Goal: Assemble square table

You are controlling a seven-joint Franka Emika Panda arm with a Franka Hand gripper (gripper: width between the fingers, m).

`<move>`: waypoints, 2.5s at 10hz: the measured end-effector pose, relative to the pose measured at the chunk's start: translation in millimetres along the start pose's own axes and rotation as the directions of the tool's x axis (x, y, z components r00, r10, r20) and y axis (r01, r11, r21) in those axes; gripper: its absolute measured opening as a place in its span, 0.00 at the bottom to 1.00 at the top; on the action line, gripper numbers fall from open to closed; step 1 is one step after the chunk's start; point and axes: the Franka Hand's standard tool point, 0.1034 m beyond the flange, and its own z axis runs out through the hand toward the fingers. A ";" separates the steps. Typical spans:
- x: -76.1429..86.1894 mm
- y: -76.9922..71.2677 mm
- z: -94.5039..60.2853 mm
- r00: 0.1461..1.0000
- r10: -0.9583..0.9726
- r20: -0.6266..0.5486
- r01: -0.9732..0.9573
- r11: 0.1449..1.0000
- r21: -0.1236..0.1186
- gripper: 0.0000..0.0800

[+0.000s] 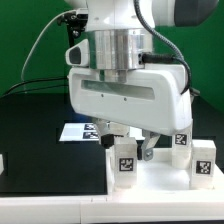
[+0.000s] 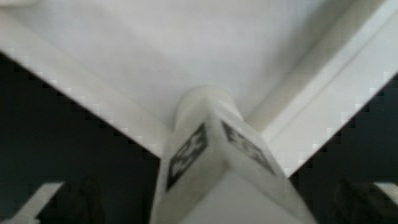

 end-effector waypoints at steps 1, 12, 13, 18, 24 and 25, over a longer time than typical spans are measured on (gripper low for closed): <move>-0.1 -2.2 -1.3 0.984 -0.180 -0.007 0.180 0.984 -0.007 0.81; 2.7 -5.1 -1.8 0.996 0.084 -0.026 -0.084 0.997 0.001 0.36; 3.2 -5.2 -1.7 0.976 0.215 -0.022 -0.216 0.976 -0.005 0.36; 4.1 -1.3 -0.5 0.656 0.754 0.030 -0.754 0.656 0.003 0.36; 0.9 -5.7 -0.9 0.986 0.166 0.018 -0.166 0.986 0.014 0.79; 1.1 -5.4 -0.8 0.995 0.094 0.016 -0.095 0.995 0.014 0.81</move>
Offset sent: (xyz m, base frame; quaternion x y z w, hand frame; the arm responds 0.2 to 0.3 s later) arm 0.0000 0.0000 0.0000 0.0000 0.0000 -0.1296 0.9916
